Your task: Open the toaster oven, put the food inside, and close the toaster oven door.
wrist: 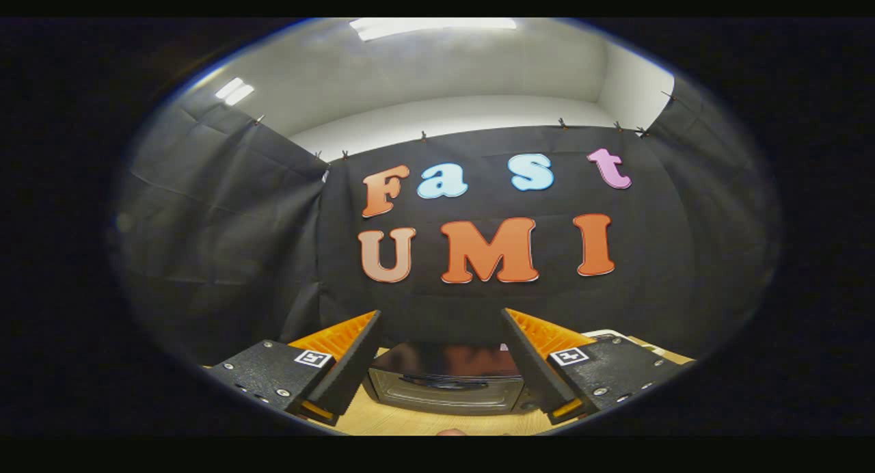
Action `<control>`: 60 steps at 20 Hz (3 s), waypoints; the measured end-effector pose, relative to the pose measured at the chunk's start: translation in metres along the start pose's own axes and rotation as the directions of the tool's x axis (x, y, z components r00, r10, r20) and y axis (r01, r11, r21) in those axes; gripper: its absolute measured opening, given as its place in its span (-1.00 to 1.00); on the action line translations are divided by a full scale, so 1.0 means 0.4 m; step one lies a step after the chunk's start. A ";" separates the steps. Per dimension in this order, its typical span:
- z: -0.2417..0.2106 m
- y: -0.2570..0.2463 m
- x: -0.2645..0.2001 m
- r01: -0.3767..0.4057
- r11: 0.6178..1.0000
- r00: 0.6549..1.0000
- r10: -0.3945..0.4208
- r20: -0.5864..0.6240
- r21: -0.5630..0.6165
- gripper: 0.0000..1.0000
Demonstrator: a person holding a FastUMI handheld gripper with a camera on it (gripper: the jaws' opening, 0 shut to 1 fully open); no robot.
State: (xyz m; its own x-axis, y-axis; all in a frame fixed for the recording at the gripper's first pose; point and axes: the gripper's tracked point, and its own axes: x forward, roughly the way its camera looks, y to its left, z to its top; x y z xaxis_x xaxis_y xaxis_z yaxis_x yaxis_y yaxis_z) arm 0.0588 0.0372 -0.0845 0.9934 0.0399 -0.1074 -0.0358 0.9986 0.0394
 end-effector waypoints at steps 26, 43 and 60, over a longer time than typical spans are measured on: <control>-0.496 -0.016 0.213 0.131 0.990 0.920 -0.142 -0.366 -0.057 0.97; -0.547 0.058 -0.051 -0.040 0.999 0.886 0.022 -0.464 -0.030 0.83; -0.797 0.057 -0.216 -0.020 0.976 0.740 0.159 -0.654 0.215 0.77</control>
State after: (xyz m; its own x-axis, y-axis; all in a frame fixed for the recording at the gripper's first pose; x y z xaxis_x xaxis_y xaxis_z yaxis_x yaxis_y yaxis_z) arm -0.0626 0.0677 -0.3909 0.6581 0.2117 -0.7226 -0.0316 0.9666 0.2544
